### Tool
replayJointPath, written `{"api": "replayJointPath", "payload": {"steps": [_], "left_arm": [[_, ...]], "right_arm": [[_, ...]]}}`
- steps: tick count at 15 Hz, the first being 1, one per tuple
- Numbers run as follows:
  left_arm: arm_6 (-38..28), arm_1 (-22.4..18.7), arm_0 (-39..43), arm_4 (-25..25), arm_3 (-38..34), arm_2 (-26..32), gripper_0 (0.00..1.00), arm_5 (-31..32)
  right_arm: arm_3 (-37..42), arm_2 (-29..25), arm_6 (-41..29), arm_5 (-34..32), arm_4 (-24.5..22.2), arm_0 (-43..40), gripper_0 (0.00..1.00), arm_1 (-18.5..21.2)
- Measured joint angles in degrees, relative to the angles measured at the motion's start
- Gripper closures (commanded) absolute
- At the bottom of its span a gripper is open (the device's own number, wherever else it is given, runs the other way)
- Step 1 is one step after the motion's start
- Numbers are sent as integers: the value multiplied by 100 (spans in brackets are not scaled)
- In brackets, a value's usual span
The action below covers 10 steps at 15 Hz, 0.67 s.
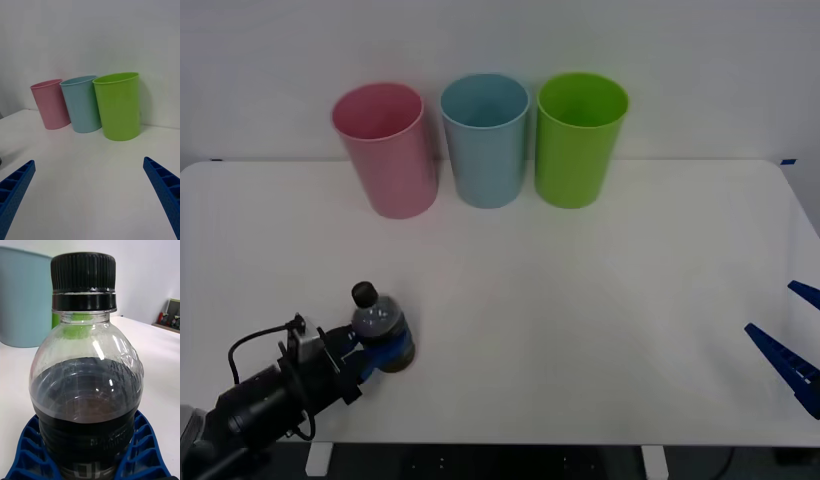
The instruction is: Grasp the object on the table and drop it into the matching bin: aluminum can to the light blue bin, PET bottle to the pink bin.
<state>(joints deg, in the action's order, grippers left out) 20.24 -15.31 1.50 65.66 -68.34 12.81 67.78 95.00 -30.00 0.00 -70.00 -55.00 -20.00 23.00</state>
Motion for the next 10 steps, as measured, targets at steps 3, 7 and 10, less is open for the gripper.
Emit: {"api": "replayJointPath", "payload": {"steps": [3,7,10], "left_arm": [[-132,-15,205,-307,-340,63,100,-36],[-409,-15,560,-647,-1130,49,100,-719],[-642,-15,714,-884,-1612,54,100,-1185]], "right_arm": [[0,0,0,0,0,0,0,0],[0,0,0,0,0,0,0,0],[0,0,0,0,0,0,0,0]]}}
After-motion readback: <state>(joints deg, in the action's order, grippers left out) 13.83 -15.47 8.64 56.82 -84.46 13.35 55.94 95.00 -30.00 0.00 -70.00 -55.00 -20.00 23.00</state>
